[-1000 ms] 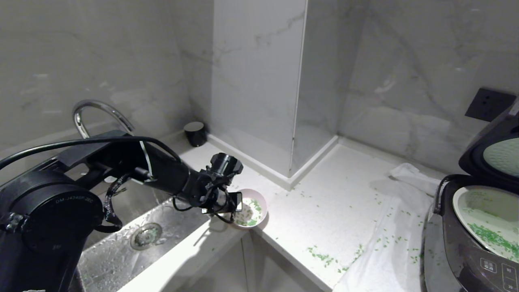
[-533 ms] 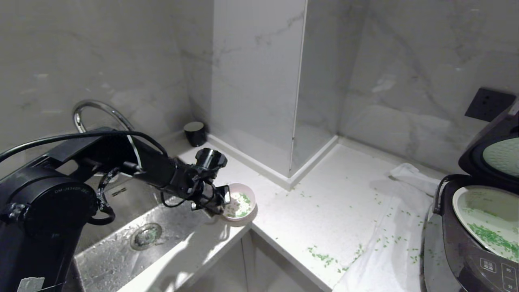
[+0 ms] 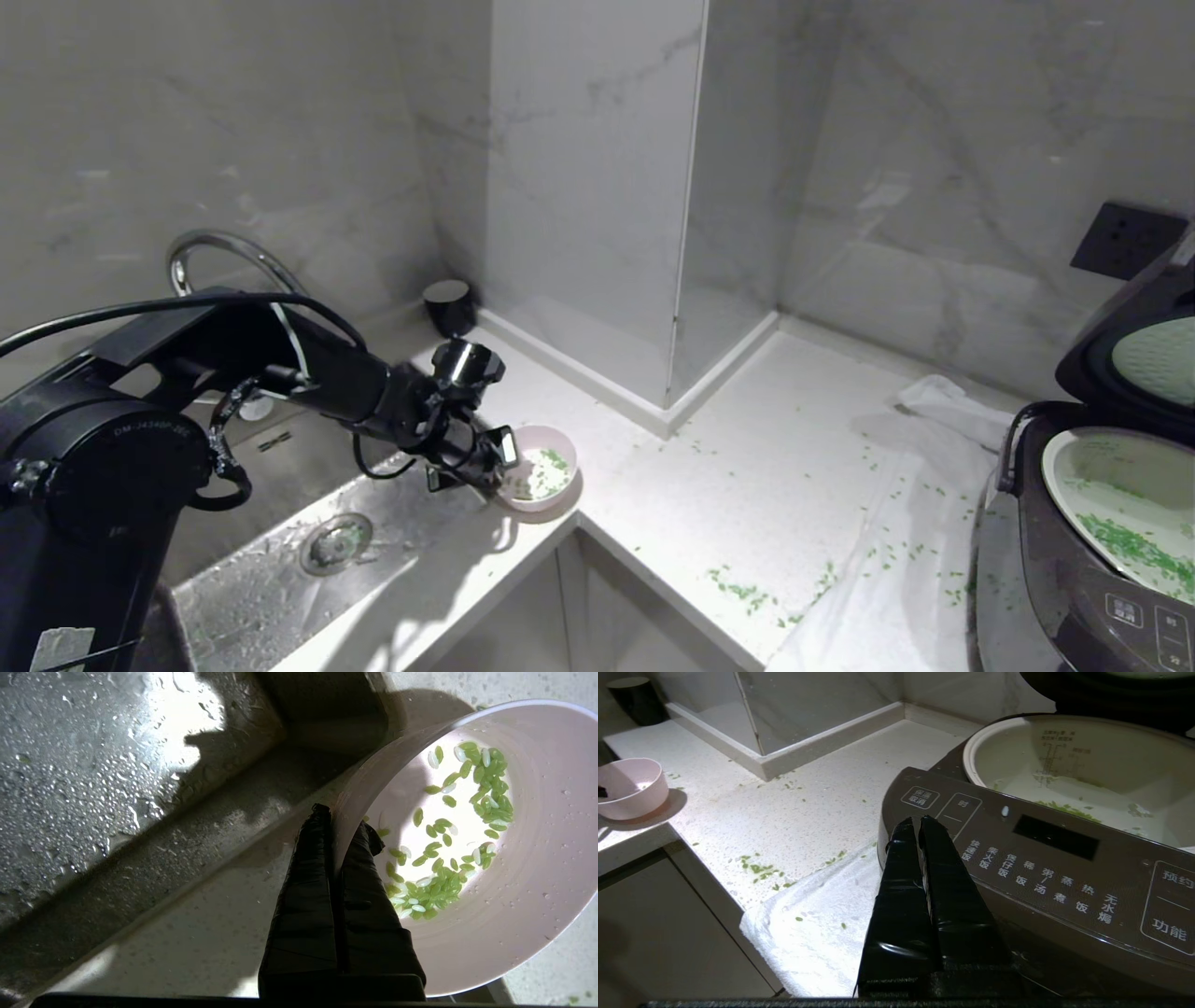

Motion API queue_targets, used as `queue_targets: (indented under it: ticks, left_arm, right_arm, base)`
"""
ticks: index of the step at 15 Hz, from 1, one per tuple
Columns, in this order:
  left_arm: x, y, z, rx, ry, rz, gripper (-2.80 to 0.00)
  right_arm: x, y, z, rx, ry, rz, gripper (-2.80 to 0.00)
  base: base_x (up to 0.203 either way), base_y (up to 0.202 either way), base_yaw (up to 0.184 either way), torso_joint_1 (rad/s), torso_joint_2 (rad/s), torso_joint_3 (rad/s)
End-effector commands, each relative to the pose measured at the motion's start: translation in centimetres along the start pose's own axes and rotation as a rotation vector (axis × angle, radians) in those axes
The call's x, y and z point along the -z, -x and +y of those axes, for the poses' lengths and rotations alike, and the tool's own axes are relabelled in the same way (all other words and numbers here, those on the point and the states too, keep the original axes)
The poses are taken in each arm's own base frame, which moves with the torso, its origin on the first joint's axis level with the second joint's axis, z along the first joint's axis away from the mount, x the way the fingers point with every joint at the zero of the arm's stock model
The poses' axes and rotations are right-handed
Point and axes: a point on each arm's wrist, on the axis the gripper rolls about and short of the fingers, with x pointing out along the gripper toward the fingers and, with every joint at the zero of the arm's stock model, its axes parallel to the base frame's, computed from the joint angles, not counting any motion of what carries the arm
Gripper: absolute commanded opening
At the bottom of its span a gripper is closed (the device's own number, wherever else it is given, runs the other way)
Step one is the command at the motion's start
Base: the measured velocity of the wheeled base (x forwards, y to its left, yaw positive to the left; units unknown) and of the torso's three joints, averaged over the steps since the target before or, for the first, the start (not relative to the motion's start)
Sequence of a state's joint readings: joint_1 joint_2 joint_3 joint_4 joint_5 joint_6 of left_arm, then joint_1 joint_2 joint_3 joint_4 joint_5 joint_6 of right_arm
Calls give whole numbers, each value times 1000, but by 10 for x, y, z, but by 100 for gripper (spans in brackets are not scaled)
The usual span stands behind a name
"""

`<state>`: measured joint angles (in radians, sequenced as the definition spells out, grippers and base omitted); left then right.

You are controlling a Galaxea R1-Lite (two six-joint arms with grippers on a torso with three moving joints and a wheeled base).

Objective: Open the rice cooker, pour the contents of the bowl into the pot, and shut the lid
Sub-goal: Pick up the bowl on the table, then fill a bowl with water from the tap

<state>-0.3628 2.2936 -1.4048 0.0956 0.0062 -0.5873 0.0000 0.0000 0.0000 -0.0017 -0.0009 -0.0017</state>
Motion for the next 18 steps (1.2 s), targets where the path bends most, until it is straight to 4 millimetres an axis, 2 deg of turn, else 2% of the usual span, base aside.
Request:
queue_targets:
  ticks: [1,4,8,12,18]
  left_arm:
    - [0,0,-2,0,10,7,-280]
    - [-5,5,5,-17,32,15,-280]
    - [-16,17,36,-67,89,12,-280]
    - [-40,31,79,-80,194,-19,-280]
    - [-66,35,152,-157,300,-66,-280]
  right_arm:
    - [0,0,0,0,1,0,-280]
    - [0,0,0,1,1,0,-280]
    - [0,0,0,1,0,0,-280]
    - [0,0,0,-1,0,0,-280]
    - [0,0,0,1,0,0,-280]
  base:
    - [0,0,0,0,0,0]
    - [0,0,0,0,0,0]
    - [0,0,0,0,0,0]
    - [0,0,0,0,0,0]
    - [0,0,0,0,0,0]
